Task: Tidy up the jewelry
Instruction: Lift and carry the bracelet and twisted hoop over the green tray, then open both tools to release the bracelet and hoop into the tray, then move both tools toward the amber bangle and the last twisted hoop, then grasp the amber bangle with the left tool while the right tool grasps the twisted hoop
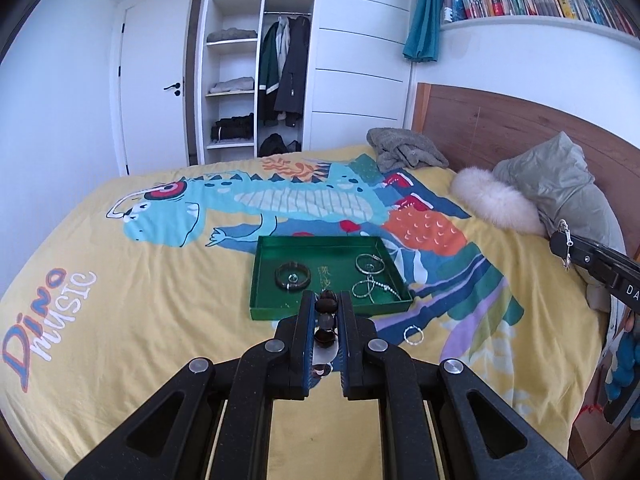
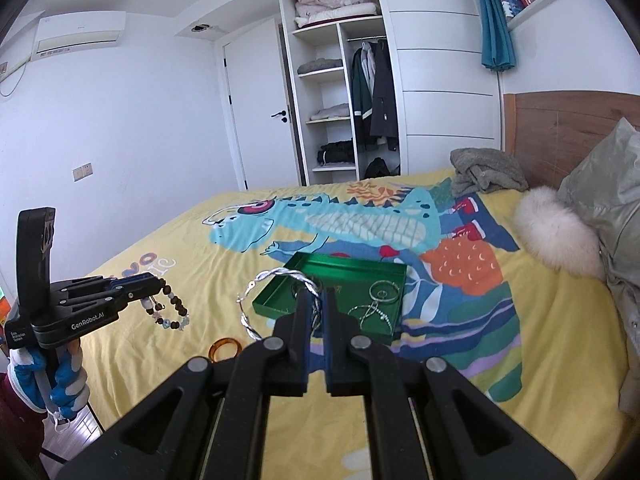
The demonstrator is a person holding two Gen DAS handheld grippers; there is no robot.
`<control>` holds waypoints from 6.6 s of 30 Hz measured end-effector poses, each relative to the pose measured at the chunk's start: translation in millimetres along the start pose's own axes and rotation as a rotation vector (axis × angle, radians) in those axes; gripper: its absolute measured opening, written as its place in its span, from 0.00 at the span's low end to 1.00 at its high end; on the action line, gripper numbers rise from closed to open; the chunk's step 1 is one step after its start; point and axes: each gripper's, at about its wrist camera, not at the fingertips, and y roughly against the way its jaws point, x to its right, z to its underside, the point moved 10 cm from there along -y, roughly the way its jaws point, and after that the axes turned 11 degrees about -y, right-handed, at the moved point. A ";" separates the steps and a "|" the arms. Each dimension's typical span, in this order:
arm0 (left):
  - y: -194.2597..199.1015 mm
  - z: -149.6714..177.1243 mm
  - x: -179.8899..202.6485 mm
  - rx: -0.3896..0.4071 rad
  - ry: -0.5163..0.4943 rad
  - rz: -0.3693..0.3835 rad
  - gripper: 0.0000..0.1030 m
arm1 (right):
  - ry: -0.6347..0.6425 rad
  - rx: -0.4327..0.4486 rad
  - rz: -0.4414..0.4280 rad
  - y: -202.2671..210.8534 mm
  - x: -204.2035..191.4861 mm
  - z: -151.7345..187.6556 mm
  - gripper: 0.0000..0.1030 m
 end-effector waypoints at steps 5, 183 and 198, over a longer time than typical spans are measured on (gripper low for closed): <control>-36.1 -16.8 -12.1 -0.016 0.009 -0.003 0.10 | -0.011 0.022 -0.005 -27.4 5.8 -35.0 0.04; -177.2 221.7 -87.8 -0.445 0.099 -0.148 0.11 | -0.030 -0.434 0.116 -199.6 134.4 181.4 0.06; -129.7 182.0 -77.4 -0.354 0.050 -0.158 0.10 | 0.008 -0.336 0.096 -151.0 99.7 144.9 0.06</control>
